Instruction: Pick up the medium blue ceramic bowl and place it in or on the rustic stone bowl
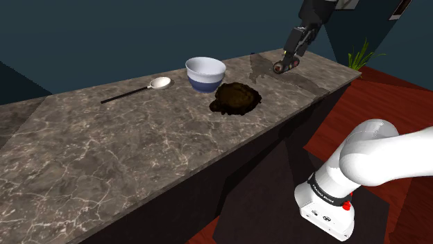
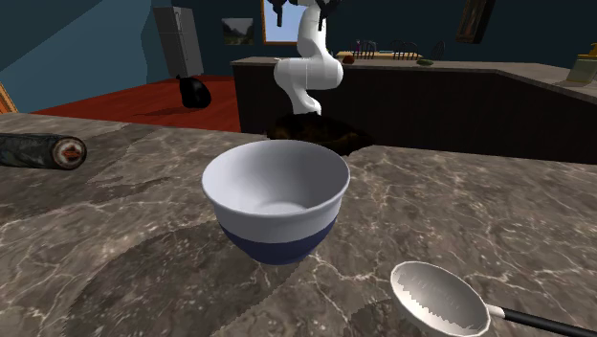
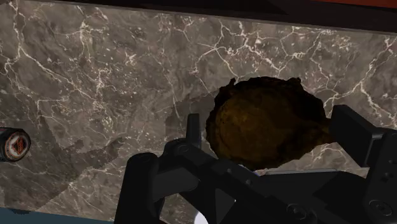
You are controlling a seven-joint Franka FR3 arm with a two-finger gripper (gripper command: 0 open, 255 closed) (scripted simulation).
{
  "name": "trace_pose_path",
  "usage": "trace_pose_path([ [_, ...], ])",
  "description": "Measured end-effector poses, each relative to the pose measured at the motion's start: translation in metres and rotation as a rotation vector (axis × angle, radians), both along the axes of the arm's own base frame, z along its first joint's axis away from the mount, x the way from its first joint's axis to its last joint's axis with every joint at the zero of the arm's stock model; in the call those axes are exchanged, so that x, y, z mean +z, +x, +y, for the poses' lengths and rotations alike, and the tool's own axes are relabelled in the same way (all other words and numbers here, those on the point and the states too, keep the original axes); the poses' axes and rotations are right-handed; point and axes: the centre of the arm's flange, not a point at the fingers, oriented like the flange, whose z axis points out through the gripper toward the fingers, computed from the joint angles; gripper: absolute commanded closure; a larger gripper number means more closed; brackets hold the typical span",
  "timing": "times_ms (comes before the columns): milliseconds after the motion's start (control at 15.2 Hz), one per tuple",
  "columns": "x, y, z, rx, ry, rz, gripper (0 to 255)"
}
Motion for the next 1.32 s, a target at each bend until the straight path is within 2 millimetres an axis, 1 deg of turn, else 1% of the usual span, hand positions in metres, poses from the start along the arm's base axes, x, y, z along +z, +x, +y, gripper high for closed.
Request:
trace_pose_path([
  [66, 0.0, 0.0, 0.0, 0.0, 0.0, 0.0, 0],
  [132, -0.003, 0.006, 0.002, 0.002, -0.002, 0.0, 0],
  [264, -0.011, 0.024, 0.009, 0.009, -0.007, -0.002, 0],
  [396, -0.023, 0.048, 0.015, 0.018, -0.014, -0.004, 0],
  [462, -0.029, 0.057, 0.018, 0.022, -0.017, -0.006, 0],
  [594, -0.036, 0.08, 0.026, 0.031, -0.024, -0.009, 0],
  [660, -0.044, 0.094, 0.03, 0.036, -0.027, -0.01, 0],
  [726, -0.049, 0.102, 0.032, 0.04, -0.031, -0.012, 0],
  [924, -0.064, 0.135, 0.043, 0.054, -0.041, -0.017, 0],
  [990, -0.071, 0.147, 0.043, 0.059, -0.045, -0.018, 0],
  [1122, -0.078, 0.17, 0.051, 0.067, -0.052, -0.022, 0],
  [1188, -0.087, 0.182, 0.054, 0.072, -0.055, -0.022, 0],
  [1320, -0.093, 0.204, 0.06, 0.081, -0.062, -0.026, 0],
])
